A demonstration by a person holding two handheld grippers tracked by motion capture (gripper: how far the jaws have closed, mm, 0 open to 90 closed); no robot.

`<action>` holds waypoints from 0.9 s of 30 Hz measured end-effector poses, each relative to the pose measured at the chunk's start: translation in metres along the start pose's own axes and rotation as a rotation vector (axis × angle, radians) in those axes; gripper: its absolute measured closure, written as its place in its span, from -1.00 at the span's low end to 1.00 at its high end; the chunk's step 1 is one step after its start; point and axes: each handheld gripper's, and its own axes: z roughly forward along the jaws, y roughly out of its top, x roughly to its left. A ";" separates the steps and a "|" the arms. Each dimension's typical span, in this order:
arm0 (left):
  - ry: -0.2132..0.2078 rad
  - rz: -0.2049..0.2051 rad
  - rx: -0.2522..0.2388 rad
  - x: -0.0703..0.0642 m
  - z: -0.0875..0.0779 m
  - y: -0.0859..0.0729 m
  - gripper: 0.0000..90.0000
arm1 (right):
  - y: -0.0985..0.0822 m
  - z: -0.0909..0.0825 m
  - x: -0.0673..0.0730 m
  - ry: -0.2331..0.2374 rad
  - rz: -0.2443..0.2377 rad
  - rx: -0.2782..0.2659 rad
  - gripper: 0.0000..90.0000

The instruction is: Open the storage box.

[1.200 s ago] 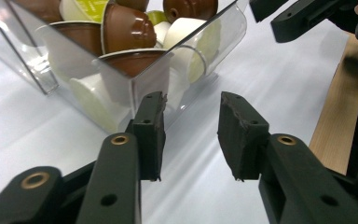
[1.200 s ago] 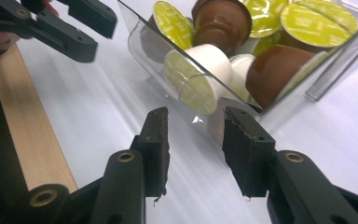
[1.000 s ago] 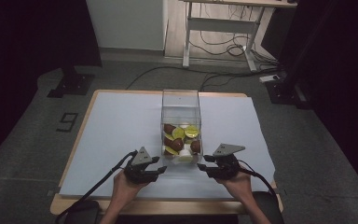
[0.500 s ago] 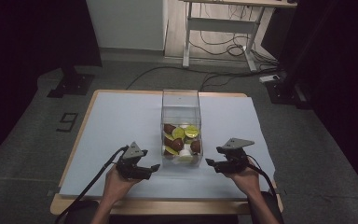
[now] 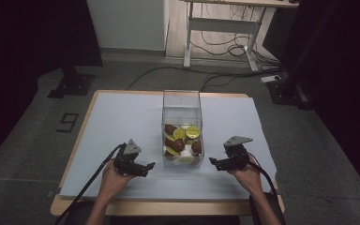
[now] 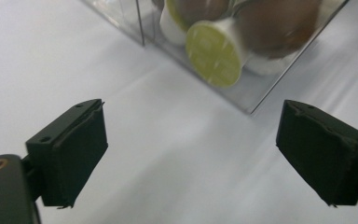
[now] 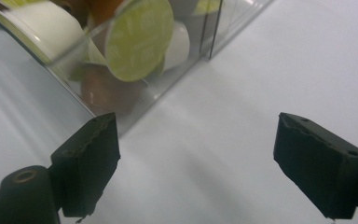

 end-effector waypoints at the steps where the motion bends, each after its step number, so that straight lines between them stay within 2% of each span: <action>1: 0.001 -0.001 0.006 0.001 0.002 -0.001 -0.89 | -0.001 0.001 -0.001 -0.004 0.003 0.005 -0.69; 5: 0.013 -0.001 0.031 0.003 0.008 -0.006 -0.99 | -0.005 0.005 -0.003 -0.011 0.002 0.020 -0.78; 11: 0.014 -0.021 0.045 0.009 0.014 -0.013 -1.00 | -0.013 0.010 -0.007 -0.043 -0.004 0.047 -0.94; 16: 0.027 -0.037 0.054 0.013 0.017 -0.019 -1.00 | -0.020 0.016 -0.011 -0.072 -0.025 0.084 -1.00; 19: 0.043 -0.036 0.076 0.016 0.020 -0.022 -1.00 | -0.024 0.020 -0.011 -0.089 -0.050 0.107 -1.00; 22: 0.046 -0.038 0.092 0.017 0.022 -0.026 -1.00 | -0.027 0.023 -0.011 -0.085 -0.064 0.127 -1.00; 27: 0.052 -0.034 0.092 0.017 0.022 -0.026 -1.00 | -0.031 0.025 -0.012 -0.066 -0.068 0.141 -1.00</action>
